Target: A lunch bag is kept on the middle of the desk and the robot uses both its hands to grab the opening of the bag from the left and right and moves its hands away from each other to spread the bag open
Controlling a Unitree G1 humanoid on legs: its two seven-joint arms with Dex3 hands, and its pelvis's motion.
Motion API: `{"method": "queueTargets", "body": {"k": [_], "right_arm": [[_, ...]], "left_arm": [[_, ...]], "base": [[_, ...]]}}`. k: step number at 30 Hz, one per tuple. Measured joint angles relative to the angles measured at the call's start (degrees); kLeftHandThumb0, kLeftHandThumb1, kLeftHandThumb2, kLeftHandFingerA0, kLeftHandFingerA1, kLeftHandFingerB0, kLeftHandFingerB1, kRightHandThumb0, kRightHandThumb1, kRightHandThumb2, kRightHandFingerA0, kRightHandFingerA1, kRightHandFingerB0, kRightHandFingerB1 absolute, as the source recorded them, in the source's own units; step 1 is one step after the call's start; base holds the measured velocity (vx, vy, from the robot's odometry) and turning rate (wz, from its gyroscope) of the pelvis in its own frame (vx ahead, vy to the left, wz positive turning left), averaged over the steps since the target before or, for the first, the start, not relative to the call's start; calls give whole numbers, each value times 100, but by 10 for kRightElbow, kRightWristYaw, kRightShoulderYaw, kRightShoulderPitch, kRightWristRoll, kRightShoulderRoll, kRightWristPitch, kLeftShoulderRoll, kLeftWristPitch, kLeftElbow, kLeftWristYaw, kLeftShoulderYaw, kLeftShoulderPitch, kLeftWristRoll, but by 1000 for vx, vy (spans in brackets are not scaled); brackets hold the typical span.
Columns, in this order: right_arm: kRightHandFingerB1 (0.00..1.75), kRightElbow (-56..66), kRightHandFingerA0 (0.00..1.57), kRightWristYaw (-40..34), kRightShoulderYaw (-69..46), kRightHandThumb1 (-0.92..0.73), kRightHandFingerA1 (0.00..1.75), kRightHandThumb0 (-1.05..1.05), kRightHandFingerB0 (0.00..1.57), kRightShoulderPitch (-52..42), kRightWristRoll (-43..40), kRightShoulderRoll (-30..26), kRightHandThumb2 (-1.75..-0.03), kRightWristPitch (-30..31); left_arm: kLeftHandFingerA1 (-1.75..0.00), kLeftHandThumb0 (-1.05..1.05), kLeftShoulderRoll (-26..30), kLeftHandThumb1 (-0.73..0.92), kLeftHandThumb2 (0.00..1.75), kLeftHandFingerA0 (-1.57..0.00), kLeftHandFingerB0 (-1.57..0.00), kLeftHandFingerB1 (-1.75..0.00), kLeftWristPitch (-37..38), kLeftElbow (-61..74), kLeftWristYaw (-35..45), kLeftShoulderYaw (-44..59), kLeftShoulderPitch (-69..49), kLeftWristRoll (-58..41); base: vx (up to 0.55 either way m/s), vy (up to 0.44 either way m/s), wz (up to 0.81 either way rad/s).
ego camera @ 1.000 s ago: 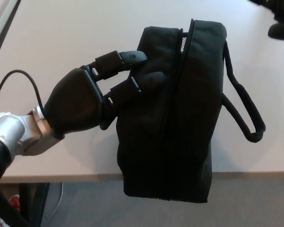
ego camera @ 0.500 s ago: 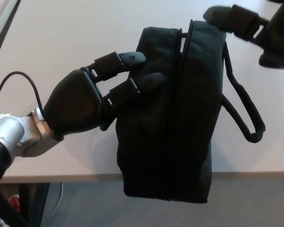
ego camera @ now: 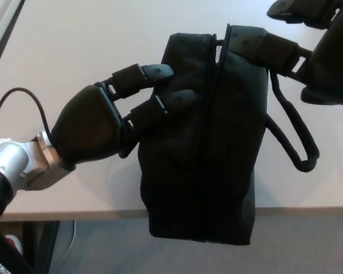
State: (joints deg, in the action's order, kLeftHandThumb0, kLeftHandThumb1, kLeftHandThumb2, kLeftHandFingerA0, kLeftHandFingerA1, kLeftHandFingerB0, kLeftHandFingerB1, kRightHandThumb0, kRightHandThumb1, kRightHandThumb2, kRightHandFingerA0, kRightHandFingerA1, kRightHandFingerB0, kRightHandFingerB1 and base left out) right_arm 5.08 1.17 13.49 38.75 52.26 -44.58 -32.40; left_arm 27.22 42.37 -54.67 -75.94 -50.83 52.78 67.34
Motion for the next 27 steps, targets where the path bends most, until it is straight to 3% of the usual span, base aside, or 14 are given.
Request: {"method": "queueTargets", "body": {"k": [1,9,12,13,14,15,16,19,21,23,24,25,26,27], "right_arm": [[36,-1,30,0,1,-43,42,-49,11,1,1,3,-68,0],[36,-97,30,-31,36,-43,42,-43,13,41,28,51,-67,-1],[28,-145,36,-52,54,-53,34,-35,19,62,42,72,-57,1],[29,-160,36,-60,60,-53,34,-33,20,67,46,78,-57,2],[29,-171,36,-66,64,-53,34,-33,20,69,50,83,-57,2],[29,-188,37,-77,72,-52,35,-30,21,72,58,88,-56,4],[30,-199,41,-83,78,-49,35,-31,25,73,62,91,-55,5],[39,-238,39,-111,101,-40,43,-40,31,79,81,102,-64,12],[32,-259,45,-132,115,-47,37,-31,36,80,93,105,-54,16],[40,-281,40,-154,128,-41,43,-38,34,80,103,106,-64,20],[33,-291,45,-165,135,-49,38,-23,37,80,107,107,-56,22],[32,-297,45,-175,141,-50,37,-24,37,79,111,107,-55,24],[32,-301,45,-185,148,-50,37,-24,37,78,115,107,-55,27],[37,-301,43,-193,154,-45,41,-26,37,74,119,107,-60,30]], "left_arm": [[-36,-6,0,53,71,-39,-9,-35,0,0,0,0,0,0],[-37,-8,0,58,63,-35,-6,-35,-1,5,-7,-3,-5,1],[-37,-8,0,57,66,-35,-9,-35,-2,6,-8,-3,-5,1],[-36,-9,0,58,60,-45,-48,-36,-2,6,-9,-3,-5,1],[-36,-9,0,58,60,-45,-48,-36,-2,6,-10,-4,-5,1],[-39,-12,0,54,57,-55,-89,-53,-2,6,-11,-4,-5,1],[-44,-12,0,53,57,-62,-108,-62,-2,7,-13,-4,-5,1],[-59,-7,0,44,77,-77,-106,-79,-3,15,-18,-3,-5,1],[-56,-5,0,45,79,-74,-104,-78,-5,23,-21,-2,-5,1],[-55,-4,0,45,79,-73,-105,-79,-6,28,-23,-1,-6,1],[-57,-7,0,46,72,-77,-106,-72,-6,31,-24,0,-6,1],[-65,-5,0,41,82,-82,-103,-90,-7,33,-24,1,-8,0],[-65,-5,0,41,82,-82,-103,-90,-8,36,-24,4,-10,0],[-114,-7,-1,40,83,-89,-104,-82,-8,39,-24,6,-11,0]], "base": [[0,0,0],[0,0,0],[0,0,0],[0,0,0],[0,0,0],[0,0,0],[0,0,0],[0,0,0],[0,0,0],[0,0,0],[0,0,0],[0,0,0],[0,0,0],[0,0,0]]}}
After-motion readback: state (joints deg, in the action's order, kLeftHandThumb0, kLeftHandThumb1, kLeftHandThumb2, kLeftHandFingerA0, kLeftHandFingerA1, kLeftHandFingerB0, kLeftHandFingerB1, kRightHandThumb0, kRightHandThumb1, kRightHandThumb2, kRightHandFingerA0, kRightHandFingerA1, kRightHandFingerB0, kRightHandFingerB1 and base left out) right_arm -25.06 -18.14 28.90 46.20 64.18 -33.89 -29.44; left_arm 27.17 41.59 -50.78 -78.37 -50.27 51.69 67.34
